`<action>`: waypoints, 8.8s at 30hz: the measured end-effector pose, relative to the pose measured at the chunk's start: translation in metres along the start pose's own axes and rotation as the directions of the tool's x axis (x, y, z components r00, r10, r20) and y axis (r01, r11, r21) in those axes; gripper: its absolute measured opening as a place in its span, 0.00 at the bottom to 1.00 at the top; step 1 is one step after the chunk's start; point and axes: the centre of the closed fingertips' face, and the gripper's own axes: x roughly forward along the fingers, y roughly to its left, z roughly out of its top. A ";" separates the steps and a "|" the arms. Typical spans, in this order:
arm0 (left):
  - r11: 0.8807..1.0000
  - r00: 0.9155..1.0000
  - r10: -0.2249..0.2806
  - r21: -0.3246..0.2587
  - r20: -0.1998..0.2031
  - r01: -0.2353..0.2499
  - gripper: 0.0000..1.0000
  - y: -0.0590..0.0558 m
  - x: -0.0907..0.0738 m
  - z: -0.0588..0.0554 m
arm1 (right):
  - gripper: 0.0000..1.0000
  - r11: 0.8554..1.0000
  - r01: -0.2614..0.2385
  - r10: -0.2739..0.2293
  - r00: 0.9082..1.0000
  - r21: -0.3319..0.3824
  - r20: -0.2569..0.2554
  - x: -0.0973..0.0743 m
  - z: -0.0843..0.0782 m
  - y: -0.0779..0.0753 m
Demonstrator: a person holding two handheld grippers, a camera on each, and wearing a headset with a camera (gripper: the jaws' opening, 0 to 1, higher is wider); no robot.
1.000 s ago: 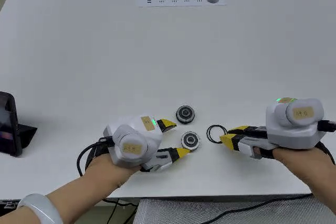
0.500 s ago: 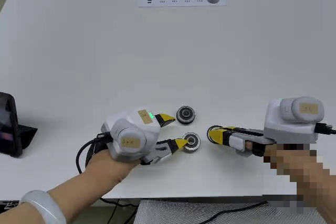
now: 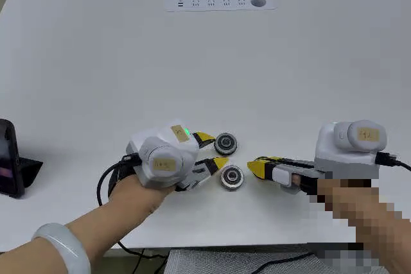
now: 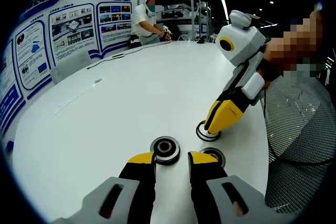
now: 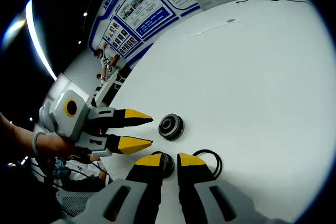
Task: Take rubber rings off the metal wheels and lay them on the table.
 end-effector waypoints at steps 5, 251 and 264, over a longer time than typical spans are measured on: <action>1.000 1.000 0.007 0.000 0.000 -0.007 0.23 0.003 0.003 0.003 | 0.12 1.000 -0.001 0.001 1.000 0.000 0.000 0.002 0.002 0.000; 0.999 1.000 -0.021 0.033 0.001 0.021 0.21 0.005 0.013 0.009 | 0.02 0.986 -0.049 0.044 0.998 0.162 0.037 0.037 0.030 0.006; 1.000 1.000 -0.010 0.023 -0.009 0.010 0.36 0.005 0.010 0.002 | 0.02 0.984 -0.065 0.058 0.997 0.166 0.048 0.033 0.031 0.010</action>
